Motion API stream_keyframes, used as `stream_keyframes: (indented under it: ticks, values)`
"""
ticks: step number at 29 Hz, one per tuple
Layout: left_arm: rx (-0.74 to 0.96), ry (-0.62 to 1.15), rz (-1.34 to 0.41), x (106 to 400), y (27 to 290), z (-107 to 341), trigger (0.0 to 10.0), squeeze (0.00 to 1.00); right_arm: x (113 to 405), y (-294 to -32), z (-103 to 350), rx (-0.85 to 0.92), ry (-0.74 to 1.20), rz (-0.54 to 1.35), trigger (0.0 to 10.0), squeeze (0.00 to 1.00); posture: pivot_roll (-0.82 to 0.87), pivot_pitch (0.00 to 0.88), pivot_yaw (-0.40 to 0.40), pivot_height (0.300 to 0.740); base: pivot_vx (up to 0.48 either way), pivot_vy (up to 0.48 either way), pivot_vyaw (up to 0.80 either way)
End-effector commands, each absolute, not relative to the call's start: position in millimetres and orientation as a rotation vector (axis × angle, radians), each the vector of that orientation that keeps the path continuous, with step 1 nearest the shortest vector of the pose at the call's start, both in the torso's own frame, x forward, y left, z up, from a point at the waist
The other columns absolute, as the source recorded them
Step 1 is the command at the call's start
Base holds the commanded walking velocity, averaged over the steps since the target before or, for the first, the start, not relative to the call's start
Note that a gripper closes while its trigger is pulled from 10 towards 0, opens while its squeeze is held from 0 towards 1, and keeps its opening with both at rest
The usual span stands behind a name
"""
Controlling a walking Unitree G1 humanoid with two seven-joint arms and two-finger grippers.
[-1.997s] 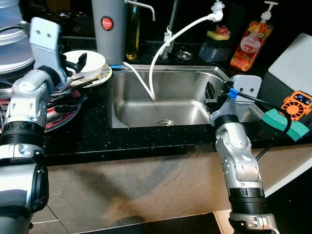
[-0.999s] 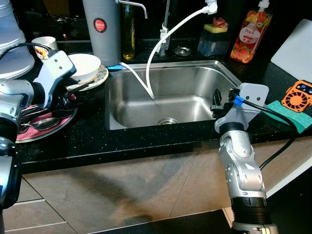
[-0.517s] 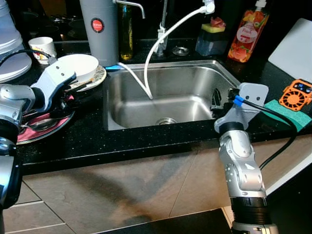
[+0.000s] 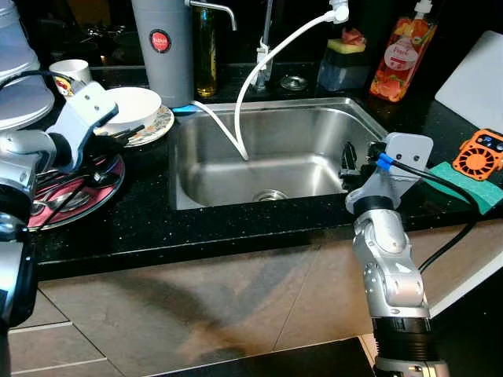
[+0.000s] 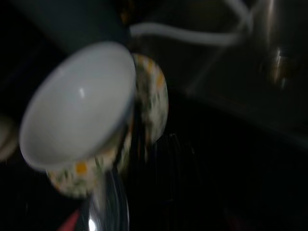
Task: Kitchen organization
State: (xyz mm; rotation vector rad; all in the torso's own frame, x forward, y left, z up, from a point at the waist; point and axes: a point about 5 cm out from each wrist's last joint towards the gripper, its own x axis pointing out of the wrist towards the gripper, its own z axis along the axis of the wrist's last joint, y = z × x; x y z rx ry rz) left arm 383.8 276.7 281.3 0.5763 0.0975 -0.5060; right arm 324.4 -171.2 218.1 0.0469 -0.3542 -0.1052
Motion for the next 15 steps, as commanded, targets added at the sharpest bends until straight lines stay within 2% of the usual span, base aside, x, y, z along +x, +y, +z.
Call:
stream_keyframes:
  ticks: [1,10,15]
  values:
    - [0.53,-0.023,-0.567,387,259,301,10.0,0.0,325,-172,220,0.04,-0.357,-0.104,10.0,0.0,0.03,0.0,-0.007,0.74,0.0,0.0,0.0]
    - [0.479,-0.175,-0.608,392,235,323,10.0,0.0,326,-172,222,0.039,-0.358,-0.101,10.0,0.0,0.03,0.0,-0.01,0.74,0.0,0.0,0.0]
    - [0.517,-0.189,-0.613,393,229,326,10.0,0.0,326,-172,223,0.039,-0.363,-0.102,10.0,0.0,0.03,0.0,-0.007,0.74,0.0,0.0,0.0]
